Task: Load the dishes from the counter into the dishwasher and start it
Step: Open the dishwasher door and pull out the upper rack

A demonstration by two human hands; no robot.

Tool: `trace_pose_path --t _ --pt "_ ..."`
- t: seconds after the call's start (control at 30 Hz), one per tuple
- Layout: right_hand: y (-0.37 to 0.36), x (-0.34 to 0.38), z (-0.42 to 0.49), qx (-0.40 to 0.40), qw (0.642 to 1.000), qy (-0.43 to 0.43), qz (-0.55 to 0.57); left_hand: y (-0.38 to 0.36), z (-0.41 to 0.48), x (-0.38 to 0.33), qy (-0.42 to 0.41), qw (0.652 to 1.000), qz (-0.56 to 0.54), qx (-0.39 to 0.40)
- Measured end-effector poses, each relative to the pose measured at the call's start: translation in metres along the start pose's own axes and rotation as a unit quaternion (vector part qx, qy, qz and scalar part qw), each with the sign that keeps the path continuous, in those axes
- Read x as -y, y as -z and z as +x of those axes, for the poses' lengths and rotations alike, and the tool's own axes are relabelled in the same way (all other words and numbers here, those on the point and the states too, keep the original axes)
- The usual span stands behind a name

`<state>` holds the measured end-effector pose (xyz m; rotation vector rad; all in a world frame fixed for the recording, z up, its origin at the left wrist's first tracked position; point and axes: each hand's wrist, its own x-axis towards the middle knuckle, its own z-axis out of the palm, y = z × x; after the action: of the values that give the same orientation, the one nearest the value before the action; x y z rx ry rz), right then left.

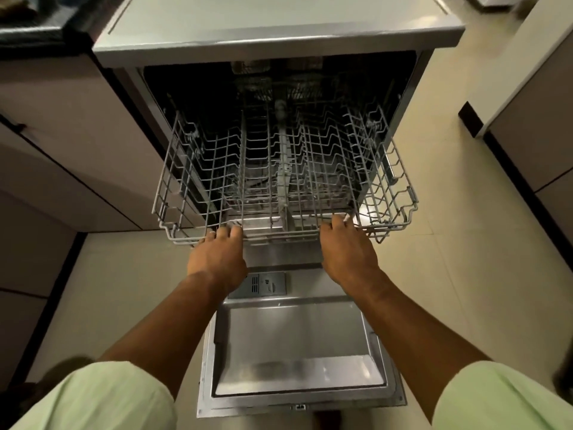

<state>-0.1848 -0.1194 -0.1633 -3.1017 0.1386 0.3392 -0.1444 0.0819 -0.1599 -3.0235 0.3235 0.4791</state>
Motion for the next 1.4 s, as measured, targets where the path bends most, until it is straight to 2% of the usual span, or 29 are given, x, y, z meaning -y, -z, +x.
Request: trace_pose_path --t 0.3,0.57,0.7,0.87,1.1,1.27,1.4 --pt "-0.013 0.015 -0.06 0.007 0.999 -0.03 -0.033 -0.032 -0.056 0.011 -0.053 0.998 0.026 -0.026" --pt "-0.021 0.015 -0.11 0.036 0.998 -0.007 -0.059 -0.033 -0.103 0.009 -0.09 0.99 0.105 -0.019" --pt "-0.026 0.014 -0.126 0.027 0.998 0.002 -0.057 -0.036 -0.116 0.004 -0.077 0.986 0.147 -0.021" --pt "-0.03 0.014 -0.139 0.026 0.998 0.008 -0.057 -0.041 -0.133 0.002 -0.057 0.991 0.123 -0.009" --pt "-0.031 0.013 -0.148 0.027 0.999 0.013 -0.027 -0.051 -0.148 -0.004 -0.018 1.0 0.01 0.021" --pt "-0.035 0.016 -0.152 0.029 1.0 0.003 0.0 -0.06 -0.158 -0.002 0.006 0.999 0.001 0.049" --pt "-0.035 0.023 -0.153 0.013 0.999 -0.007 0.04 -0.058 -0.165 0.005 0.004 0.999 -0.009 0.034"
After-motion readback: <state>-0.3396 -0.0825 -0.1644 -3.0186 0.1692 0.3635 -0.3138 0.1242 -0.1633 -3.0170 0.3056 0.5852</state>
